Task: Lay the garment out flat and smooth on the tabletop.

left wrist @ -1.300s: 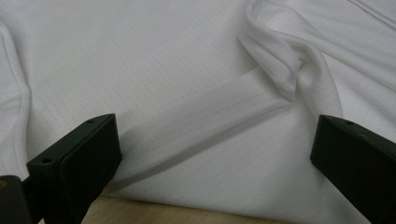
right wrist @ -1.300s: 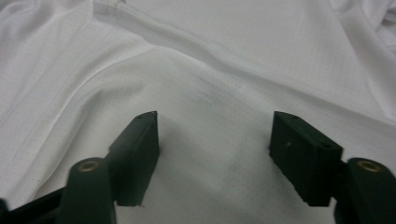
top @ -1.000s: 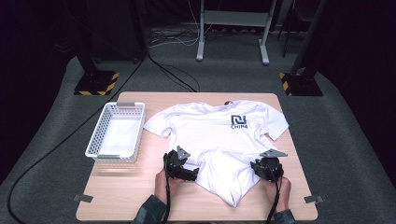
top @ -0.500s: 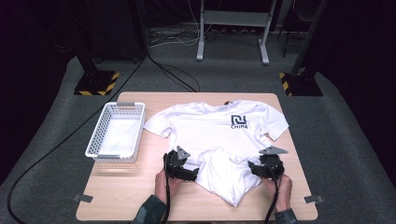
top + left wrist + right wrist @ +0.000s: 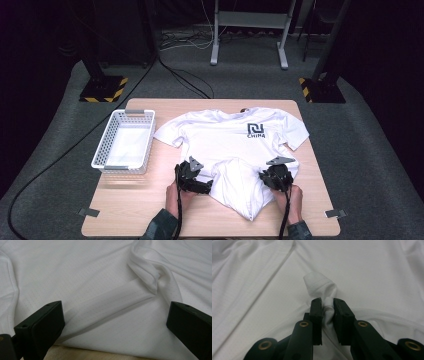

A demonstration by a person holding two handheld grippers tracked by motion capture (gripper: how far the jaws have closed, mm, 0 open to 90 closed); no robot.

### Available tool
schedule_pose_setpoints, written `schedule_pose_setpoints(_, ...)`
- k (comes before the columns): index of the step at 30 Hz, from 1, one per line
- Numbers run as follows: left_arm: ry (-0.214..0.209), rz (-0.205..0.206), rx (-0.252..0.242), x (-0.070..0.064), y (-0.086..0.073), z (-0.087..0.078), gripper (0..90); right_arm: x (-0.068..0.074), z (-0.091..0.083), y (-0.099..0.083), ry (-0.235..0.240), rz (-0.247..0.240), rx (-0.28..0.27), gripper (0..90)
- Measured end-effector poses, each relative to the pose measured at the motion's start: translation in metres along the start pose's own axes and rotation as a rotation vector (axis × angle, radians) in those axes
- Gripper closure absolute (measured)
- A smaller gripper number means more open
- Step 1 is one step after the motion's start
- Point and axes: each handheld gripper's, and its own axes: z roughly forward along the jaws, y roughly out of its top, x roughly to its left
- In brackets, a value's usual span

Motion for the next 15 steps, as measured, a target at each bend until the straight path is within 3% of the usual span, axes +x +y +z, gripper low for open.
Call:
schedule_pose_setpoints(5, 0.0, 0.0, 0.0, 0.0, 0.0, 0.0, 1.2, -0.012, -0.026, -0.015, -0.053, 0.034, -0.021, 77.3)
schedule_pose_setpoints(8, 0.0, 0.0, 0.0, 0.0, 0.0, 0.0, 1.2, -0.015, -0.034, -0.02, -0.058, 0.063, -0.013, 64.2)
schedule_pose_setpoints(10, 0.0, 0.0, -0.001, 0.0, 0.0, 0.0, 1.1, -0.015, -0.032, -0.019, -0.051, 0.077, -0.016, 47.3)
schedule_pose_setpoints(12, 0.0, -0.001, -0.002, 0.0, 0.0, 0.0, 1.1, -0.013, -0.025, -0.014, -0.051, 0.082, -0.016, 37.5)
schedule_pose_setpoints(15, 0.0, 0.001, 0.001, 0.0, 0.0, 0.0, 1.1, -0.008, -0.009, -0.006, -0.051, 0.074, 0.002, 36.9)
